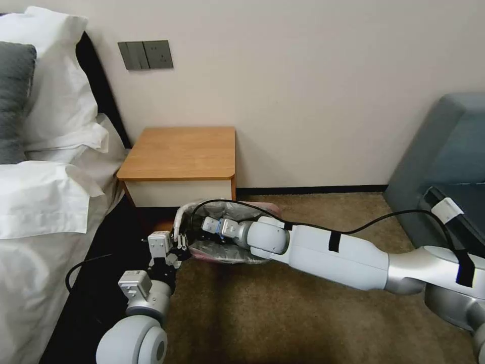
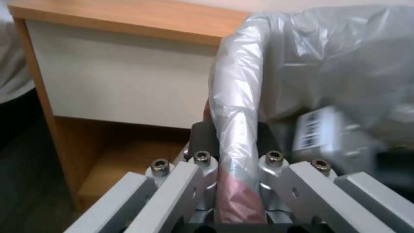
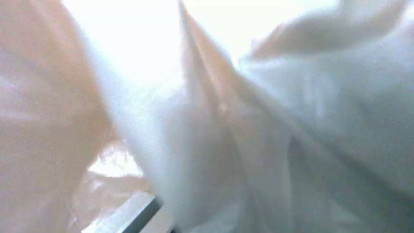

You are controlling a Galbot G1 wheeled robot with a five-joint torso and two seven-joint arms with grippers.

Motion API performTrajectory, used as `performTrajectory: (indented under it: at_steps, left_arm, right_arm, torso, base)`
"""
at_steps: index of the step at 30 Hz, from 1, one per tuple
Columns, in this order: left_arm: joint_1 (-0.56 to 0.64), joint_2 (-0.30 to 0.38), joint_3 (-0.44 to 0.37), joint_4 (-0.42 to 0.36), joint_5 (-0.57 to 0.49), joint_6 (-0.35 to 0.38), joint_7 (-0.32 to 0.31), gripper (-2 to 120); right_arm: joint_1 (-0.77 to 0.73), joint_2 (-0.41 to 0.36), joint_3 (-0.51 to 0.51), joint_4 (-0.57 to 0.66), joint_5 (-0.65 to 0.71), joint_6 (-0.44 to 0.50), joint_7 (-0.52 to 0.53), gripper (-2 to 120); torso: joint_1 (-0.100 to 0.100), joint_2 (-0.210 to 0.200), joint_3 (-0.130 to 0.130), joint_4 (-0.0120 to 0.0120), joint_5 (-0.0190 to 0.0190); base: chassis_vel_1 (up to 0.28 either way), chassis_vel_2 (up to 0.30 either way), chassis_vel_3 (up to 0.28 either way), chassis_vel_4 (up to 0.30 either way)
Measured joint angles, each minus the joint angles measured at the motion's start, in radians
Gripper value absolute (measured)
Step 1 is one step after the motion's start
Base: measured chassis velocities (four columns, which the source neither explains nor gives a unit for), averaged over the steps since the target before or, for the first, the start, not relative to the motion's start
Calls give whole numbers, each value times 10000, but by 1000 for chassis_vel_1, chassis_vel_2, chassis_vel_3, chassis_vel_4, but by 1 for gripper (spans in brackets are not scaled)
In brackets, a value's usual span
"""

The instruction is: Pick up the garbage bag from the table and place it over the trash can.

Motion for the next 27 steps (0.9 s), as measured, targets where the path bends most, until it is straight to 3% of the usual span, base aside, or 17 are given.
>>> performTrajectory:
  at_steps: [18,27]
  left_arm:
    - [-161,-144,-244,403,-380,81,-147,7]
    - [-166,-201,-267,496,-1072,529,-399,7]
  right_arm:
    - [-1795,-2366,1975,2985,-265,398,-328,0]
    - [-3717,-3600,3948,4308,-739,913,-778,0]
  torso:
    - [0,0,-1,-2,1]
    - [-1,0,-1,0,1]
  base:
    - [0,0,0,0]
    - [0,0,0,0]
